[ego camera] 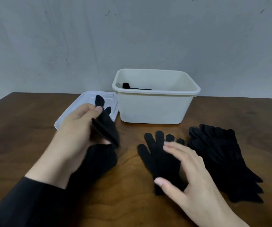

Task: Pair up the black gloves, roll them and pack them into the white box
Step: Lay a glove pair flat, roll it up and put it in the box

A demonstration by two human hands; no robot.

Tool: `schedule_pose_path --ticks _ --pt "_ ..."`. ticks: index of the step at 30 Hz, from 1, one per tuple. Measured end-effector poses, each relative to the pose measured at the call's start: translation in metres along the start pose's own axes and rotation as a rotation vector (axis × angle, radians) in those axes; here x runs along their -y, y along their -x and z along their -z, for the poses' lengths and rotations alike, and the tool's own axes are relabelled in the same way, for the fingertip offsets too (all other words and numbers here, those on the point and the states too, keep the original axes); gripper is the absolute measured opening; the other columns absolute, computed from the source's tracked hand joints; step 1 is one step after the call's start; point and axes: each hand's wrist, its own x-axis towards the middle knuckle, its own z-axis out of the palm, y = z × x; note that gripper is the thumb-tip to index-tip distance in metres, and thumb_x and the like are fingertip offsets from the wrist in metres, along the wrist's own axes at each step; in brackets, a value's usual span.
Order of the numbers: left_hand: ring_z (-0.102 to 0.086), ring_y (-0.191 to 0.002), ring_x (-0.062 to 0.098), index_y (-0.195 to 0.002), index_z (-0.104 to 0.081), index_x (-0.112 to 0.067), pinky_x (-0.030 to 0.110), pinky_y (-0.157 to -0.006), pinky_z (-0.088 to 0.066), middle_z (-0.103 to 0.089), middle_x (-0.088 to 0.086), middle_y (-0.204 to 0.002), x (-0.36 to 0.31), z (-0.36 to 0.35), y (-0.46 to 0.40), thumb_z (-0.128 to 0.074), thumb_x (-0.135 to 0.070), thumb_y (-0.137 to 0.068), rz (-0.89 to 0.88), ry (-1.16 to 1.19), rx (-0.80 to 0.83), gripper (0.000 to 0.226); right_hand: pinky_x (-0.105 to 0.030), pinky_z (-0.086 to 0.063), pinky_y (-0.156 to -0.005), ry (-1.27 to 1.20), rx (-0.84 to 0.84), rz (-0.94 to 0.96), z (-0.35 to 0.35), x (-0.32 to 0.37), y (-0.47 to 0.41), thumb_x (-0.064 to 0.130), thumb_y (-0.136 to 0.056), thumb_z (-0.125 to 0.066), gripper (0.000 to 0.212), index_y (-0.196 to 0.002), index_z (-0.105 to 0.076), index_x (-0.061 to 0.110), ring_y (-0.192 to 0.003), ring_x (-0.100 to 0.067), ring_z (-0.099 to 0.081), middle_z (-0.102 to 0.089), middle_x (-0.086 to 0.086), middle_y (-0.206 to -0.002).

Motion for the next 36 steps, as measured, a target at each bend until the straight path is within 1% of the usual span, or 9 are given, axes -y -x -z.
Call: schedule_pose_path --ticks 4,9,12,16,22,24,28,33,36 --pt "-0.068 -0.078 0.029 -0.091 -0.062 -0.006 0.036 -0.058 -0.057 -0.070 0.018 -0.083 0.007 -0.047 0.011 -0.054 -0.020 -0.099 0.146 0.222 0.166 0.018 -0.039 -0.041 -0.110 -0.063 0.000 0.051 0.003 0.022 -0.011 0.053 -0.082 -0.071 0.092 -0.154 -0.015 0.044 -0.149 -0.002 -0.020 -0.015 0.027 -0.161" --pt "-0.062 -0.086 0.034 -0.084 -0.063 -0.011 0.038 -0.070 -0.054 -0.064 0.028 -0.097 0.019 -0.065 0.014 -0.056 -0.024 -0.100 0.171 0.252 0.286 0.022 -0.024 -0.053 -0.089 -0.097 -0.280 0.009 0.016 0.026 -0.024 0.010 -0.092 -0.062 0.035 -0.121 -0.066 0.030 -0.113 -0.002 -0.061 -0.062 0.024 -0.121" --pt "-0.069 -0.069 0.034 -0.086 -0.056 -0.007 0.033 -0.052 -0.056 -0.071 0.026 -0.087 0.018 -0.060 0.016 -0.046 -0.037 -0.103 0.163 0.231 0.259 0.036 -0.018 -0.054 -0.063 -0.220 -0.273 -0.138 0.047 0.034 -0.043 0.014 -0.094 -0.058 0.023 -0.096 -0.070 0.034 -0.072 -0.009 -0.070 -0.072 0.015 -0.086" --pt "-0.053 -0.049 0.022 -0.077 -0.059 -0.009 0.028 -0.045 -0.042 -0.064 0.011 -0.061 0.023 -0.050 0.013 -0.046 -0.042 -0.102 0.006 0.032 0.003 0.044 -0.033 -0.057 -0.066 -0.293 -0.168 -0.274 0.081 0.037 -0.078 0.011 -0.094 -0.060 0.013 -0.088 -0.063 0.023 -0.054 -0.018 -0.070 -0.067 0.006 -0.064" --pt "-0.050 -0.049 0.017 -0.072 -0.061 -0.011 0.026 -0.046 -0.040 -0.063 0.005 -0.059 0.032 -0.046 0.009 -0.048 -0.037 -0.102 -0.034 -0.065 -0.051 0.042 -0.052 -0.055 -0.089 -0.238 -0.045 -0.340 0.091 0.026 -0.107 0.015 -0.093 -0.057 0.013 -0.089 -0.064 0.025 -0.062 -0.018 -0.074 -0.062 -0.015 -0.070" --pt "-0.050 -0.050 0.016 -0.073 -0.062 -0.012 0.025 -0.047 -0.040 -0.064 0.001 -0.058 0.037 -0.046 0.008 -0.048 -0.035 -0.102 -0.065 -0.136 -0.046 0.039 -0.037 -0.060 -0.082 -0.279 -0.114 -0.294 0.091 0.024 -0.109 0.014 -0.095 -0.058 0.015 -0.087 -0.065 0.025 -0.070 -0.017 -0.075 -0.066 -0.020 -0.083" --pt "-0.053 -0.049 0.007 -0.081 -0.065 -0.021 0.022 -0.052 -0.043 -0.068 -0.003 -0.065 0.042 -0.046 0.006 -0.048 -0.031 -0.102 -0.128 -0.312 0.008 0.029 -0.026 -0.058 -0.078 -0.277 -0.174 -0.183 0.073 0.021 -0.077 0.006 -0.096 -0.059 0.023 -0.090 -0.063 0.028 -0.085 -0.013 -0.073 -0.075 0.005 -0.092" --pt "-0.061 -0.070 0.000 -0.107 -0.056 -0.038 0.020 -0.069 -0.053 -0.066 -0.013 -0.080 0.055 -0.039 0.008 -0.046 -0.034 -0.100 -0.311 -0.998 0.301 0.013 -0.018 -0.042 -0.105 -0.119 0.237 -0.171 0.023 -0.016 -0.004 0.007 -0.093 -0.061 0.037 -0.099 -0.056 0.042 -0.124 0.016 -0.048 -0.059 0.038 -0.124" --pt "-0.056 -0.083 0.000 -0.124 -0.054 -0.041 0.014 -0.075 -0.047 -0.058 -0.017 -0.093 0.063 -0.040 0.011 -0.050 -0.032 -0.099 -0.340 -1.130 0.477 0.027 -0.005 -0.037 -0.100 -0.030 0.293 -0.044 0.012 -0.031 0.010 0.009 -0.089 -0.068 0.036 -0.094 -0.056 0.043 -0.133 0.018 -0.035 -0.047 0.043 -0.134"
